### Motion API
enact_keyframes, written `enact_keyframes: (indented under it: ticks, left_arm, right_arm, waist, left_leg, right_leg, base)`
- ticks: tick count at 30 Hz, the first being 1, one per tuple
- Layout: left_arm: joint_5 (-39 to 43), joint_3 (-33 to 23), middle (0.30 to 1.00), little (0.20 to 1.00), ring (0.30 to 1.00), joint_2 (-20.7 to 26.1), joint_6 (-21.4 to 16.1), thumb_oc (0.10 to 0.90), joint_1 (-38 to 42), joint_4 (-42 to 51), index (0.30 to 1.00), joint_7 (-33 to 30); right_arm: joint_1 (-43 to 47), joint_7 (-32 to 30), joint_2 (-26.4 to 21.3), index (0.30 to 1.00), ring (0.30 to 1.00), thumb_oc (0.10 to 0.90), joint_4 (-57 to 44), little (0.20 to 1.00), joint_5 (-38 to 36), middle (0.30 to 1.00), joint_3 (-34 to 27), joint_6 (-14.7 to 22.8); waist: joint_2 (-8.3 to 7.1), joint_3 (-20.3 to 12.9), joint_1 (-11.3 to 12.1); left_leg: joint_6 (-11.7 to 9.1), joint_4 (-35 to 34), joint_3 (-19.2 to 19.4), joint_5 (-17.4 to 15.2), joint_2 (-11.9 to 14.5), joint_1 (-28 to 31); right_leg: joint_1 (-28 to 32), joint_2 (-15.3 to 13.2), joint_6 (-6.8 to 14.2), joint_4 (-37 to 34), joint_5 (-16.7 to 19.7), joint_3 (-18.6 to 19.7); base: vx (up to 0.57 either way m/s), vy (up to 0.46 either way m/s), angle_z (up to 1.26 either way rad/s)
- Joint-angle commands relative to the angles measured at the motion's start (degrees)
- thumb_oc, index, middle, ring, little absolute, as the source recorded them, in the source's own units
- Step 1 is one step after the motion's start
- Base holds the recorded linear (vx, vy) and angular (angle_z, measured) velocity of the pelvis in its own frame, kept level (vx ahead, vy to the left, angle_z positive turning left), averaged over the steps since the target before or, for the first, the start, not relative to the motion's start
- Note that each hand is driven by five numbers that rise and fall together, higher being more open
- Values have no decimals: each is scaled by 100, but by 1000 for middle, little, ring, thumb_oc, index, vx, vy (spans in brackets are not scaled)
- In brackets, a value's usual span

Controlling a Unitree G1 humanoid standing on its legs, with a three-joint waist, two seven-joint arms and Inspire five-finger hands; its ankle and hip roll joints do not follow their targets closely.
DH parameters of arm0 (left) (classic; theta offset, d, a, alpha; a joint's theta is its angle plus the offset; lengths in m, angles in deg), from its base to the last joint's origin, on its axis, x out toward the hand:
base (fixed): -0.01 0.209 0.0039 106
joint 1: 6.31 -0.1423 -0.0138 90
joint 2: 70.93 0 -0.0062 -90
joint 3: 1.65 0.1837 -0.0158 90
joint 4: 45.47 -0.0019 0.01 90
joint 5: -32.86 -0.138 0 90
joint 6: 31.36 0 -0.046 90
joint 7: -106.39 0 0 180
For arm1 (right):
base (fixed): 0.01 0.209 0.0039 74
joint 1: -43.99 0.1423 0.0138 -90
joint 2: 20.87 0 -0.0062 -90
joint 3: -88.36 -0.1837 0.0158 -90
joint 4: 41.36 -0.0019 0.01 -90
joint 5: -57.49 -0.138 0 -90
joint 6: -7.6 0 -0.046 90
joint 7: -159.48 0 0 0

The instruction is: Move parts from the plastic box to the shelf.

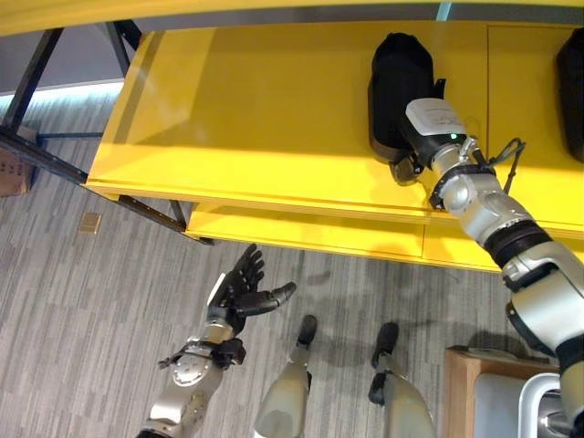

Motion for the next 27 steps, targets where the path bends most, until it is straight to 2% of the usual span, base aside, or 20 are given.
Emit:
enact_keyframes:
  ticks: [1,27]
  left_arm:
    - [141,-64,1000,1000,1000,335,-604,900,328,729,1000,-46]
    - [163,-108,1000,1000,1000,403,-570,900,398,599,1000,-54]
  right_arm:
    - [473,38,-130,1000,1000,900,606,1000,86,1000,485,-315]
    - [396,133,17,1000,1000,900,170,1000,-1,1000,435,-369]
  waist:
    - [-140,126,289]
    - [-270,37,185]
  left_leg:
    - [229,-216,-13,47,-115,203]
    - [215,-208,33,-8,-120,404]
  right_leg:
    - [291,-542,567,460,-491,160]
    - [560,-542,580,310,-456,205]
  base:
    - [0,0,0]
    - [0,0,0]
